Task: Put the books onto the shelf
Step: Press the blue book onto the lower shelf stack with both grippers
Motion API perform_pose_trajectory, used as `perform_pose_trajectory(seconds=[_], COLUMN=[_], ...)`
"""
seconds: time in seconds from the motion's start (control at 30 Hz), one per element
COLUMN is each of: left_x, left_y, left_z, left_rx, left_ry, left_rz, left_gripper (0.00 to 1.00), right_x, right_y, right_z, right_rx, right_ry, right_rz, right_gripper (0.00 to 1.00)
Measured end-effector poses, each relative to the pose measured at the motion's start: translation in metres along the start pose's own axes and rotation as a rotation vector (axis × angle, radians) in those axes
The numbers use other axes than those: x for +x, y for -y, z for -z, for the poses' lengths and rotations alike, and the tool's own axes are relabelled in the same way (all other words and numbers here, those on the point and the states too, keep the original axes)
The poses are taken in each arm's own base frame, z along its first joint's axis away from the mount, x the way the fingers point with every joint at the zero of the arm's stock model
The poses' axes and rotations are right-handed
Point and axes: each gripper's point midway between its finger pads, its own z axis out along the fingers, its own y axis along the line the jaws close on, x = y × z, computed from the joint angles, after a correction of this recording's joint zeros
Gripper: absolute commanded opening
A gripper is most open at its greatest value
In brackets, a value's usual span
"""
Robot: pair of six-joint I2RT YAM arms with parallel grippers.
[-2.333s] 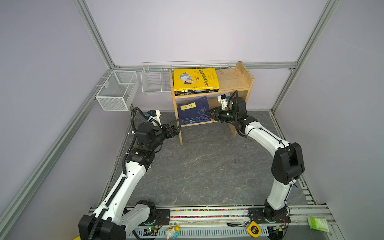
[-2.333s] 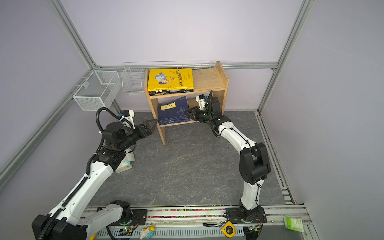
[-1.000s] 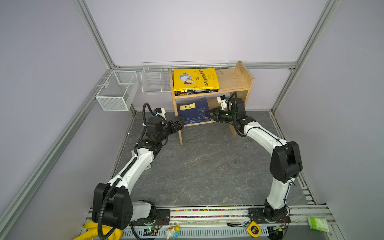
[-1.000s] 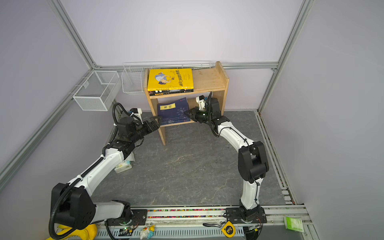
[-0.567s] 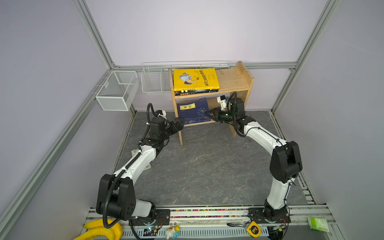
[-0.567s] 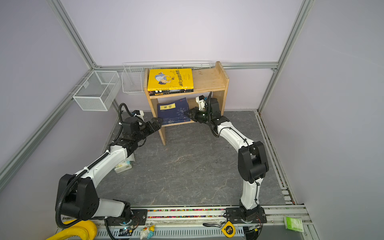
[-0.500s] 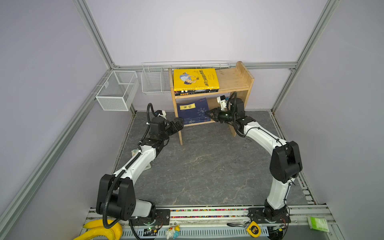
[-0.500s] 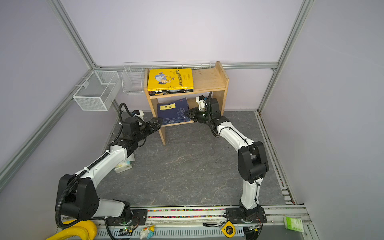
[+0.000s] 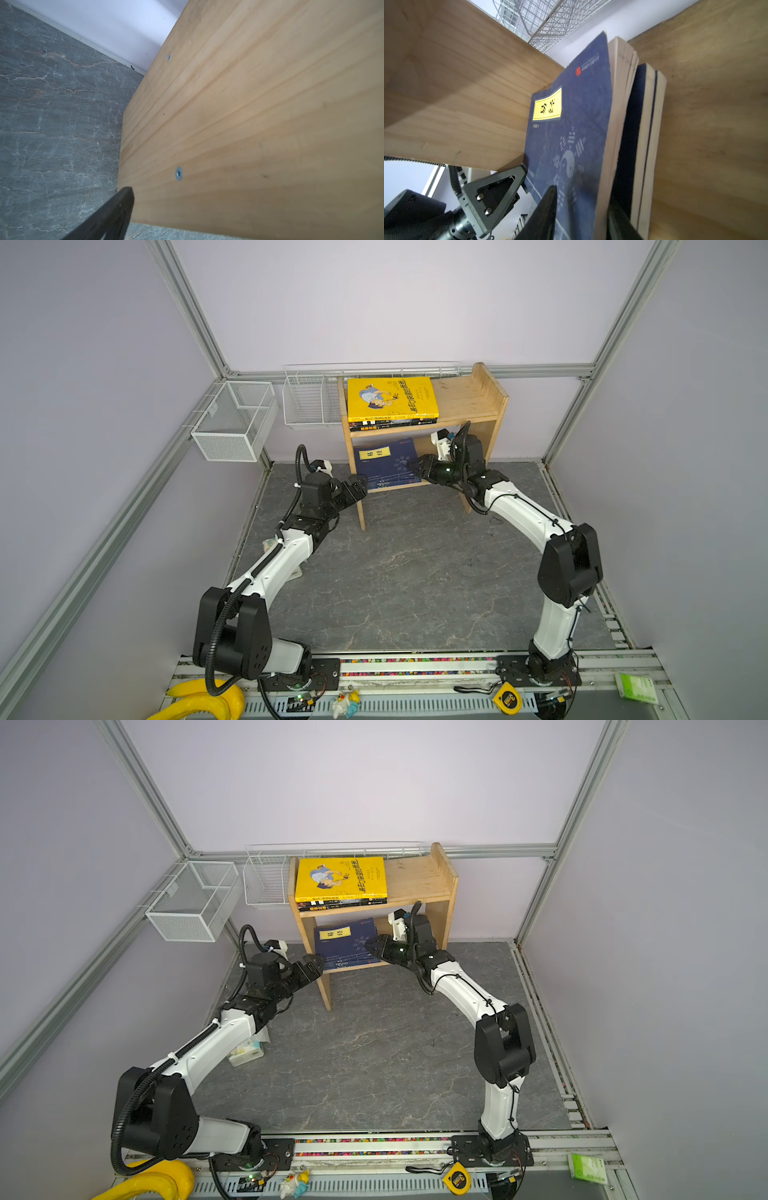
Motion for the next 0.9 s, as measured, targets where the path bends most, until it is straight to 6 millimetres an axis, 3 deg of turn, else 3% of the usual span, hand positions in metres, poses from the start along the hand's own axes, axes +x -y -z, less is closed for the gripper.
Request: perform_pose_trajectory(seconds=[0.3, 0.57, 0.9], left_x=[0.000, 0.000, -0.004], left_y=[0.000, 0.001, 0.015], left_z=[0.000, -0.001, 0.006], left_rx=[0.000, 0.002, 0.074], left_ry=[-0.001, -0.004, 0.002], left_rz=[0.008, 0.016, 0.006], left_gripper=[0.95, 0.95, 0.99], right_x=[-0.008, -0.006, -0.005], right_y=[0.011, 0.023, 0.023], right_z=[0.012, 0.017, 0.017], right_rx=[0.137, 0.206, 0.206], right_ry=[0.034, 0.028, 0.025], right_rz=[0.088, 0.123, 0.132], right_gripper=[0.47, 0.38, 0.38])
